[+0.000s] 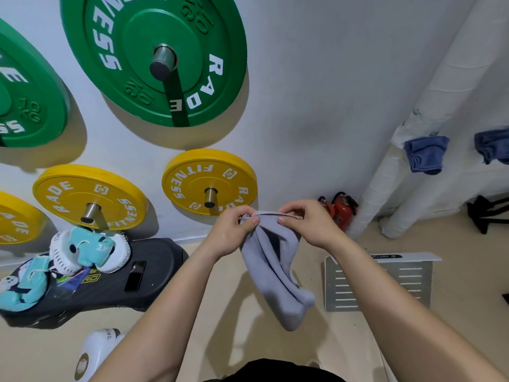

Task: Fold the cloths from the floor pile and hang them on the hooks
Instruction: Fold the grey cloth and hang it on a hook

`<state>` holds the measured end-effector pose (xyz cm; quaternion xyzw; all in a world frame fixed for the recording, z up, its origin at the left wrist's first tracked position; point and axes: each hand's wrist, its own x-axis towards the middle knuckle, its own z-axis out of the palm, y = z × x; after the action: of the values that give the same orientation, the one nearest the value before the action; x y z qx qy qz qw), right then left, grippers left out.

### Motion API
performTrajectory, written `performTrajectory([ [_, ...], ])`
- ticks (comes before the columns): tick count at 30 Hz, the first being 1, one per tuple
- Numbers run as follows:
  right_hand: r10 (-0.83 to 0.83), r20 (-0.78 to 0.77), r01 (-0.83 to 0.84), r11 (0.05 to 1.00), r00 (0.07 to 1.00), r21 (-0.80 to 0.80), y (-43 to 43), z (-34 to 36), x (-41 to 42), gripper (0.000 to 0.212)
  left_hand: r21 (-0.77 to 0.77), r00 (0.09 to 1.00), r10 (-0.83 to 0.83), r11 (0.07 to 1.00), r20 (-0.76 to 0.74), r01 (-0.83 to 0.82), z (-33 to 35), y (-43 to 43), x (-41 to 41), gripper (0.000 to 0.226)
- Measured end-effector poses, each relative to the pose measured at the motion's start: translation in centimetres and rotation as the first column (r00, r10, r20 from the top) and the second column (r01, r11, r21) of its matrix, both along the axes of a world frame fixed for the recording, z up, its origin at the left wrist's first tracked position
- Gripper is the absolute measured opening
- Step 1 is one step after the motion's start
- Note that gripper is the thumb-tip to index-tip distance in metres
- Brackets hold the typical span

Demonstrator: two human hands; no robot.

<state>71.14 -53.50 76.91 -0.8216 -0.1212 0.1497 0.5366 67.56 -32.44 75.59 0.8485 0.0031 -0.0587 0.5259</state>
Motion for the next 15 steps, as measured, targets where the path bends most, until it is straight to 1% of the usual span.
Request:
performTrajectory([
  [3, -0.076, -0.136, 0.102, 0.976, 0.988, 0.195, -1.0, -0.1, -0.3, 0.004, 0.015, 1.000, -0.008, 1.000, -0.010, 0.008, 0.1, 0.6, 0.2, 0.020],
  [5, -0.133, -0.173, 0.176, 0.948, 0.976, 0.266, -1.2, -0.2, -0.5, 0.004, 0.023, 1.000, -0.009, 1.000, -0.009, 0.009, 0.1, 0.7, 0.3, 0.021],
  [6, -0.162, -0.181, 0.209, 0.936, 0.970, 0.284, -1.1, -0.3, -0.6, 0.007, 0.017, 1.000, 0.000, 1.000, -0.008, 0.000, 0.1, 0.7, 0.4, 0.018],
  [8, -0.233, -0.178, 0.277, 0.916, 0.956, 0.290, -0.8, -0.5, -0.6, 0.013, 0.009, 0.998, 0.059, 0.998, 0.003, -0.060, 0.1, 1.0, 0.5, 0.005],
  [10, -0.328, -0.154, 0.359, 0.895, 0.932, 0.266, -0.5, -0.9, -0.5, 0.019, 0.002, 0.983, 0.181, 0.983, 0.029, -0.181, 0.1, 1.5, 0.3, 0.018],
  [11, -0.368, -0.130, 0.389, 0.888, 0.921, 0.246, -0.4, -1.1, -0.6, 0.021, -0.037, 0.967, 0.254, 0.967, 0.022, -0.253, 0.1, 1.7, 0.1, 0.022],
  [13, -0.410, -0.080, 0.417, 0.884, 0.909, 0.212, 0.0, -1.6, -0.8, 0.022, -0.132, 0.930, 0.367, 0.922, 0.000, -0.363, 0.0, 1.9, -0.3, 0.020],
  [15, -0.414, -0.029, 0.412, 0.893, 0.910, 0.180, 0.8, -2.0, -1.3, 0.021, -0.182, 0.898, 0.439, 0.882, -0.015, -0.434, -0.2, 1.5, -0.8, 0.013],
])
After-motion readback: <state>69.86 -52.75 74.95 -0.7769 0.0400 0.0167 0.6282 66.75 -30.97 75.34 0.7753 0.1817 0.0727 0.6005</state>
